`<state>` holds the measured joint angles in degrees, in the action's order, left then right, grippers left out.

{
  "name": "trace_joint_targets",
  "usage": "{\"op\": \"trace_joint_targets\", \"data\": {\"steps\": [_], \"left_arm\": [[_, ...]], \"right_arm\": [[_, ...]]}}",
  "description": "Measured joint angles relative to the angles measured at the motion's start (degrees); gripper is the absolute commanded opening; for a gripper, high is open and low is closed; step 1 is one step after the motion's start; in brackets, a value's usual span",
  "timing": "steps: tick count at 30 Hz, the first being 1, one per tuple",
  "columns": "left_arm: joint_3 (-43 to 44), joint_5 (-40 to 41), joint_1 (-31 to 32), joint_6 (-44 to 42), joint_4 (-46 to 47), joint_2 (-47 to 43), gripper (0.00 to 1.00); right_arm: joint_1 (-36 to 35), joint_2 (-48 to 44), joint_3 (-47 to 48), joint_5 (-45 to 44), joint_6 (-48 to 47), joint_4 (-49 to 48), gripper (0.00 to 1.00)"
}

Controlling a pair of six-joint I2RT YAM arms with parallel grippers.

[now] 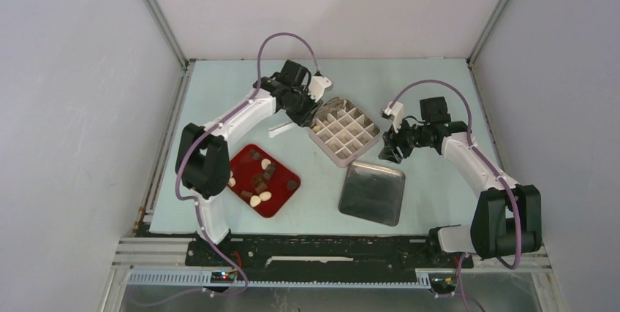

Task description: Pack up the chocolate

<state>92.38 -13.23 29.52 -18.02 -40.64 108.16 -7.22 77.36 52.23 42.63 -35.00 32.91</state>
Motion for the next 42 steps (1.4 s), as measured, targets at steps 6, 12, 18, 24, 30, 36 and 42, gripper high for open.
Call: {"op": "trace_joint_targets", "data": {"steps": [6,12,18,24,30,36,42], "left_arm": [[-0.09,0.52,0.74,0.02,-0.66,0.0,0.28],[-0.09,1.6,0.94,0.02,-0.98,0.0,0.3],[-0.09,2.54,0.96,0.02,-2.34,0.0,0.33],[-0.09,2.78,1.01,0.07,-3.28,0.2,0.43],[-0.09,3.02,1.14,0.07,-3.63,0.57,0.44],[-1.33,3.96,1.25,-0.07,-3.65,-0.33,0.4],[-5.51,4.52,1.25,-2.54,-6.93,-8.26,0.4]], "right_arm": [[0.0,0.0,0.0,0.0,-0.15,0.04,0.56],[-0.07,0.0,0.0,0.0,-0.2,0.15,0.56],[-0.17,0.0,0.0,0.0,-0.37,0.46,0.56],[-0.22,0.0,0.0,0.0,-0.39,0.48,0.56],[-0.22,0.0,0.0,0.0,-0.39,0.72,0.55],[-0.22,0.0,0.0,0.0,-0.42,1.07,0.56],[-0.22,0.0,0.0,-0.02,-0.52,1.2,0.55]]}}
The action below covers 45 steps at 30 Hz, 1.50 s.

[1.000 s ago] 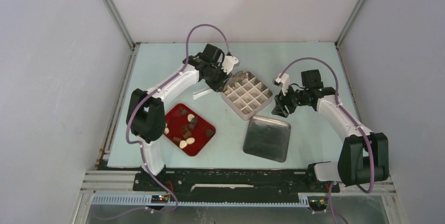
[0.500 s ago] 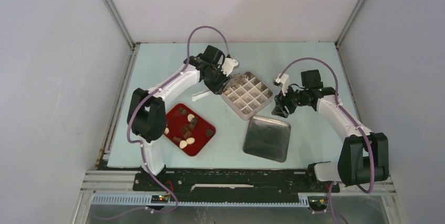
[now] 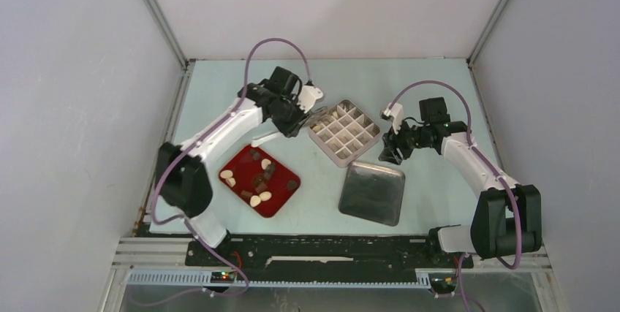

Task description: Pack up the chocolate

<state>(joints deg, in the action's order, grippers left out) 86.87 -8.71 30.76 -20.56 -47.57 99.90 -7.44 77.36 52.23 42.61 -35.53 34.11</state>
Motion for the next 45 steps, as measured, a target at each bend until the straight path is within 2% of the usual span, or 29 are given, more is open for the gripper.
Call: {"op": "trace_joint_targets", "data": {"steps": [9,14,17,22,32,45], "left_arm": [[-14.45,6.14,0.09,-8.66,-12.24,-23.78,0.38],[-23.93,11.61,-1.42,-10.75,-20.41,-30.73,0.39],[-25.24,12.94,-3.98,-9.18,-22.51,-31.69,0.4],[-26.14,13.73,-7.48,-6.43,-20.39,-32.76,0.41],[-30.29,14.6,-8.66,-5.27,-15.87,-31.5,0.45],[-31.74,15.67,-10.12,-4.96,-13.29,-28.98,0.44]], "right_arm": [[-1.09,0.76,0.0,-0.07,-0.09,0.13,0.56],[-1.99,1.57,0.0,-0.28,-0.31,0.39,0.56],[-2.47,1.7,0.0,-0.46,-0.55,0.59,0.56],[-2.73,1.7,0.0,-0.46,-0.81,0.72,0.56],[-2.73,1.7,0.0,-0.85,-0.92,0.96,0.56],[-2.71,1.7,0.0,-0.87,-0.96,1.03,0.55]]}}
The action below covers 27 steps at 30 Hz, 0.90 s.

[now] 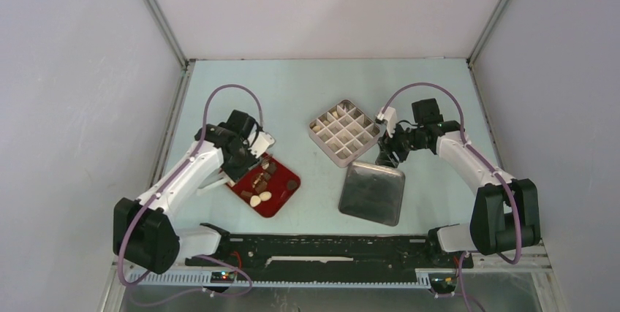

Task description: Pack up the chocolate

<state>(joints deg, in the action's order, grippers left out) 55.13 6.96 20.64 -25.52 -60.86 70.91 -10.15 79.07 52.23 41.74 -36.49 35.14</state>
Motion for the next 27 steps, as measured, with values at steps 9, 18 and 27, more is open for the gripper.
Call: {"op": "trace_joint_targets", "data": {"steps": [9,18,27], "left_arm": [[0.02,-0.83,-0.59,-0.44,-0.72,2.64,0.44],[0.07,-2.21,-0.79,-0.44,-5.97,2.97,0.35],[0.39,-2.73,-0.81,-0.46,-6.82,3.04,0.15]], "right_arm": [[0.0,0.0,0.0,0.0,-0.02,0.2,0.55],[0.04,0.0,0.0,-0.02,-0.15,0.33,0.56],[0.04,0.0,0.0,-0.02,-0.17,0.33,0.56]]}}
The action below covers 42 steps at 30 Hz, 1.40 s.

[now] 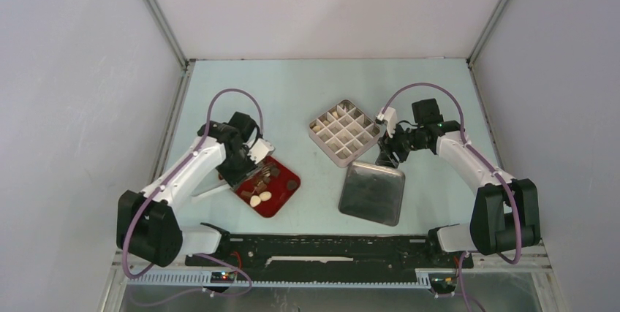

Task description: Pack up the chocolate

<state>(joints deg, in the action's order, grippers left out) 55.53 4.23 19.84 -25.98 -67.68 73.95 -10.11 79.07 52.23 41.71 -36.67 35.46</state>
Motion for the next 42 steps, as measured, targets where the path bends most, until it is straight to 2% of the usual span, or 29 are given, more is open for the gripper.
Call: {"op": "trace_joint_targets", "data": {"steps": [11,19,31,42], "left_arm": [[8.79,-0.72,0.0,-0.63,-1.99,-2.6,0.09],[12.94,-10.64,0.17,-0.24,2.51,0.17,0.07],[25.51,-16.48,7.74,7.21,22.38,18.95,0.09],[38.27,-17.94,9.9,12.7,29.31,36.57,0.11]], "right_arm": [[-0.02,0.0,0.0,-0.07,0.04,-0.02,0.55],[0.0,0.0,0.0,-0.55,0.26,-0.22,0.55],[0.2,0.24,0.0,-1.66,0.72,-0.79,0.55],[1.01,0.68,0.0,-2.05,1.25,-0.83,0.55]]}}
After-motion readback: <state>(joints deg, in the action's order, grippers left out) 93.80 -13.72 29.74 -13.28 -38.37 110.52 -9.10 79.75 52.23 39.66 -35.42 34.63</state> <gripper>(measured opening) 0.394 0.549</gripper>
